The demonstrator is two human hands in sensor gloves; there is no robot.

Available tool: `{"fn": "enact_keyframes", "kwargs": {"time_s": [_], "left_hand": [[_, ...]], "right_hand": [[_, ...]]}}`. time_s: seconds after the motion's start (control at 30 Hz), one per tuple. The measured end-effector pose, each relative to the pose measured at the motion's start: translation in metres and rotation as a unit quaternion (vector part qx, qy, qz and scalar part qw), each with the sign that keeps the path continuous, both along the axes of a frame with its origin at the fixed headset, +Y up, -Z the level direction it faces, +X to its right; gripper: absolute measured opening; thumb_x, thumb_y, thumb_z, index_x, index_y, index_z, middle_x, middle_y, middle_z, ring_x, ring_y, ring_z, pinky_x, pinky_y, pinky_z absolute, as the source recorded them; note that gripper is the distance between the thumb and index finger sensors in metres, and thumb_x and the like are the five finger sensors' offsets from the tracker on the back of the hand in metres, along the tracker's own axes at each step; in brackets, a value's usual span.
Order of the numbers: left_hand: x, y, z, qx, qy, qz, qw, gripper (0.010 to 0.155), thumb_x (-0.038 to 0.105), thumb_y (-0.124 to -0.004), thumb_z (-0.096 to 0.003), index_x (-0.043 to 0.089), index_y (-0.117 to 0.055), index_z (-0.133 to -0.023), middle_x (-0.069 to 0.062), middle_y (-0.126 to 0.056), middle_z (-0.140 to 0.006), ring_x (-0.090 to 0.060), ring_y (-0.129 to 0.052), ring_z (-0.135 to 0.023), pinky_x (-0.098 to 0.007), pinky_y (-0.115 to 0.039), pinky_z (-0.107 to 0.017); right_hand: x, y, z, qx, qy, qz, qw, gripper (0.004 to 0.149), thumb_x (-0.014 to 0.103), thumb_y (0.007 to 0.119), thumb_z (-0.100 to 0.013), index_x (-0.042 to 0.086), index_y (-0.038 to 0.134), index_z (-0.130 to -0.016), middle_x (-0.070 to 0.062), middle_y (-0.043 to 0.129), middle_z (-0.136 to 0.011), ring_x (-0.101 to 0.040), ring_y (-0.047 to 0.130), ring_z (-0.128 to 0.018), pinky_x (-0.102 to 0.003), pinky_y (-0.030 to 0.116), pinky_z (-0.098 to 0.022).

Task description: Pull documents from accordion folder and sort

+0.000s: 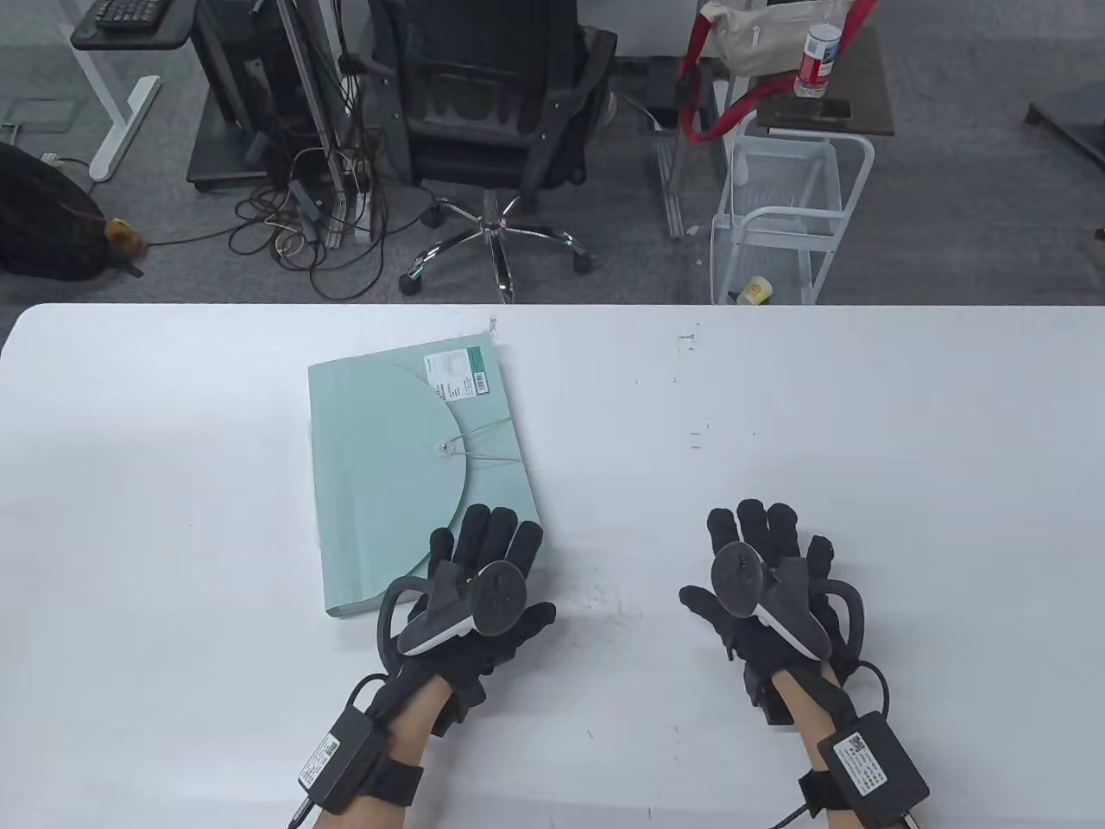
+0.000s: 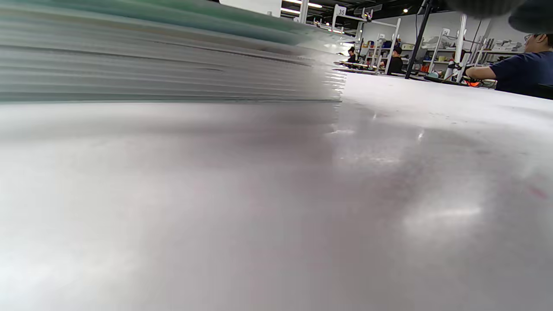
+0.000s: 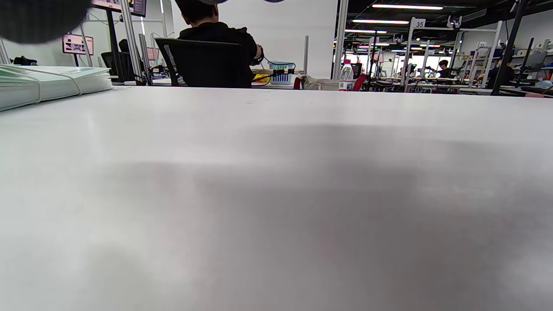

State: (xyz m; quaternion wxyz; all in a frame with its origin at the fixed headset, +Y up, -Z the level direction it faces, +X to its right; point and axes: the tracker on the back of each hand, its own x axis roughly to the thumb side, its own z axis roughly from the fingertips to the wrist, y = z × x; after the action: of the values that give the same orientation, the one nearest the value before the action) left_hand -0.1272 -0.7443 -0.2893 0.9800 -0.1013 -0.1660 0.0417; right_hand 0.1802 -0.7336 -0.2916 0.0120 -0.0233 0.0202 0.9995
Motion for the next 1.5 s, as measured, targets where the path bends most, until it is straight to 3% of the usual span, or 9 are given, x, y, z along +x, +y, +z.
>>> {"fn": "enact_keyframes", "kwargs": {"time_s": [0.57,0.83,0.97,1.07,1.2,1.33,1.5], "left_hand": [[0.003,-0.002,-0.002,-0.015,0.004,0.018,1.000,0.085,0.072,-0.054,-0.0450,0.039,-0.006,-0.107,0.002,-0.004,-0.118,-0.027,-0.002,-0.111,-0.057,-0.011,-0.077],[-0.008,-0.002,-0.014,-0.049,0.032,0.078,0.995,0.084,0.069,-0.055,-0.0463,0.038,-0.007,-0.108,0.002,-0.006,-0.119,-0.027,-0.004,-0.113,-0.057,-0.011,-0.078],[-0.028,0.006,-0.019,-0.028,0.075,0.076,0.994,0.079,0.066,-0.055,-0.0480,0.036,-0.015,-0.110,0.003,-0.010,-0.120,-0.026,-0.008,-0.114,-0.057,-0.013,-0.079],[-0.056,0.008,-0.026,-0.046,0.119,0.117,0.985,0.064,0.048,-0.054,-0.0540,0.035,-0.029,-0.111,0.003,-0.018,-0.121,-0.026,-0.015,-0.115,-0.057,-0.017,-0.080],[-0.090,0.004,-0.028,-0.036,0.179,0.142,0.973,0.063,0.043,-0.056,-0.0549,0.031,-0.030,-0.111,0.001,-0.018,-0.120,-0.027,-0.013,-0.114,-0.057,-0.016,-0.079],[-0.121,0.002,-0.027,-0.026,0.247,0.130,0.960,0.067,0.045,-0.057,-0.0545,0.031,-0.025,-0.111,-0.001,-0.013,-0.119,-0.029,-0.010,-0.112,-0.057,-0.015,-0.078],[-0.147,-0.003,-0.025,-0.060,0.334,0.084,0.937,0.086,0.063,-0.064,-0.0499,0.031,-0.012,-0.110,-0.013,-0.009,-0.118,-0.039,-0.009,-0.110,-0.060,-0.014,-0.075]], "right_hand": [[-0.001,-0.002,-0.001,0.001,-0.004,0.012,1.000,0.088,0.072,0.065,-0.032,0.037,0.029,-0.104,0.001,0.021,-0.110,-0.036,0.024,-0.107,-0.071,0.031,-0.070],[0.000,-0.002,-0.001,-0.001,-0.008,0.017,1.000,0.087,0.071,0.065,-0.032,0.037,0.029,-0.104,0.001,0.022,-0.110,-0.036,0.025,-0.107,-0.071,0.032,-0.070],[0.000,-0.001,-0.001,-0.001,-0.010,0.019,1.000,0.087,0.070,0.066,-0.033,0.036,0.030,-0.104,0.001,0.023,-0.110,-0.036,0.027,-0.107,-0.071,0.032,-0.070],[-0.001,0.001,0.000,0.000,-0.005,0.014,1.000,0.088,0.071,0.067,-0.032,0.036,0.030,-0.104,0.001,0.023,-0.110,-0.037,0.028,-0.107,-0.071,0.033,-0.070],[-0.002,0.003,0.002,0.003,0.001,0.009,1.000,0.088,0.071,0.067,-0.032,0.036,0.030,-0.104,0.000,0.024,-0.110,-0.037,0.030,-0.107,-0.072,0.034,-0.070],[-0.004,0.002,0.002,0.003,0.006,0.011,1.000,0.088,0.071,0.067,-0.032,0.036,0.031,-0.104,0.000,0.025,-0.110,-0.038,0.032,-0.106,-0.072,0.035,-0.069],[-0.003,0.001,0.001,-0.007,0.000,0.008,1.000,0.088,0.071,0.067,-0.033,0.035,0.031,-0.104,0.000,0.025,-0.110,-0.038,0.033,-0.106,-0.072,0.035,-0.069]]}}
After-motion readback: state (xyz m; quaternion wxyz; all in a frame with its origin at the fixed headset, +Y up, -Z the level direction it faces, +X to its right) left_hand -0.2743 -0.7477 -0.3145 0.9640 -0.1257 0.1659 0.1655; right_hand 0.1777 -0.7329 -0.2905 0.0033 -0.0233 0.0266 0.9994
